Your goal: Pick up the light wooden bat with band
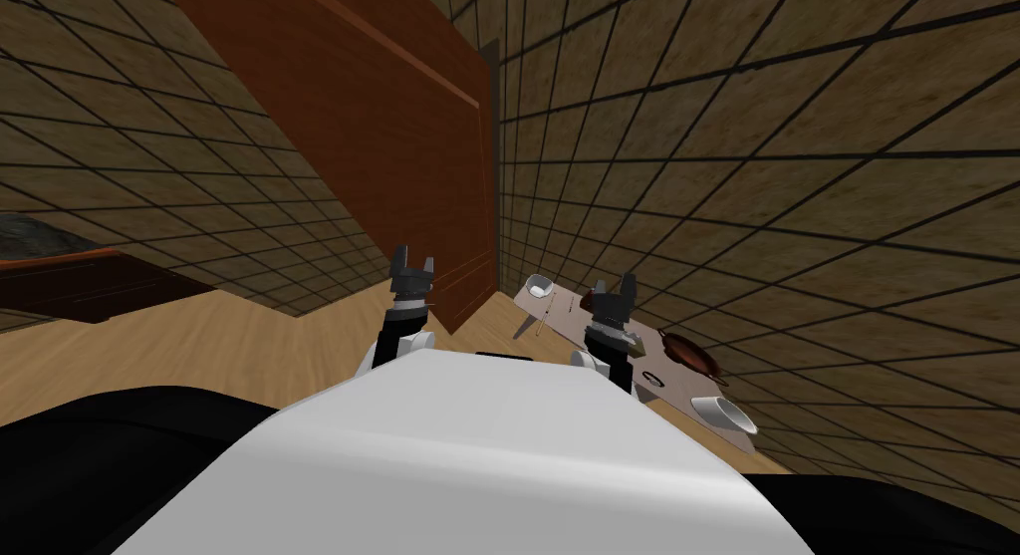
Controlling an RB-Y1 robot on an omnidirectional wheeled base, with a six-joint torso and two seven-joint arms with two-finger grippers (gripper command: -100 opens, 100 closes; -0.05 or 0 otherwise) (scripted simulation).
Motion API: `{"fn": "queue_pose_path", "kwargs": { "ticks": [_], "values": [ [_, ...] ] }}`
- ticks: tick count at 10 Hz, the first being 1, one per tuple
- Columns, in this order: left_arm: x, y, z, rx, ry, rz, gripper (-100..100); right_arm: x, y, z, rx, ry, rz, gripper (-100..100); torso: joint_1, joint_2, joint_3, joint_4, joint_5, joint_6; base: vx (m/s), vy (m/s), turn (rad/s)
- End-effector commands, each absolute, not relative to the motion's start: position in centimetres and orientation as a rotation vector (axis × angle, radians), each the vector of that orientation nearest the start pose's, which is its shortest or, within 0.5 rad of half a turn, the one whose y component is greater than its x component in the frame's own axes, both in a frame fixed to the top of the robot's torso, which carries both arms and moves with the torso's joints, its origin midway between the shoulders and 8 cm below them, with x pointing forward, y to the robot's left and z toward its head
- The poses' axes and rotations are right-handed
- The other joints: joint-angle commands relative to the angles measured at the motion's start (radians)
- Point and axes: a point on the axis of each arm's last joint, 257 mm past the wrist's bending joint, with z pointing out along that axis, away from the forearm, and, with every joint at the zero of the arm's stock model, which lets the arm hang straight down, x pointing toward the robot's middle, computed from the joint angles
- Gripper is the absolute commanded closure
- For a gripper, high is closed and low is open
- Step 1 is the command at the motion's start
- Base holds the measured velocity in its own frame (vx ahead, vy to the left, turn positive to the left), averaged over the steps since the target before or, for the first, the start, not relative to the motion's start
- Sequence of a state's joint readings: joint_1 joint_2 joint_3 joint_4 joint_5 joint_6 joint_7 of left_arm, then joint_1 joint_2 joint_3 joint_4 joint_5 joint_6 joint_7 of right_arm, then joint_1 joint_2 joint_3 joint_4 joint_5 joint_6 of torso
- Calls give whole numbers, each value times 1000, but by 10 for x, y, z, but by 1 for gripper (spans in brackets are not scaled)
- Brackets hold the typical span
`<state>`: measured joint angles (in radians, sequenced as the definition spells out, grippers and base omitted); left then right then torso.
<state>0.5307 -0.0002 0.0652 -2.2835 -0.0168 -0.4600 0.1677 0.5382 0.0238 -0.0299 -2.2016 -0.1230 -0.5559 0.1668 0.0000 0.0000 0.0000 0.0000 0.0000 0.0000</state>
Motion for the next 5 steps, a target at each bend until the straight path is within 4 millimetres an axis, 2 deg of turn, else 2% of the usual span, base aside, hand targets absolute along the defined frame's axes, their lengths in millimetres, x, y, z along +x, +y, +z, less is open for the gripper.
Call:
{"fn": "queue_pose_path", "kwargs": {
  "ticks": [1,5],
  "values": [
    [343,304,10,-757,611,-1354,0,341,-308,-11,701,629,1160,-100,0,0,0,0,0,0,-37,10,-8],
    [343,304,10,-757,611,-1354,0,346,-281,-15,590,745,1147,-100,4,8,5,2,1,0,-109,68,-3]
  ]
}}
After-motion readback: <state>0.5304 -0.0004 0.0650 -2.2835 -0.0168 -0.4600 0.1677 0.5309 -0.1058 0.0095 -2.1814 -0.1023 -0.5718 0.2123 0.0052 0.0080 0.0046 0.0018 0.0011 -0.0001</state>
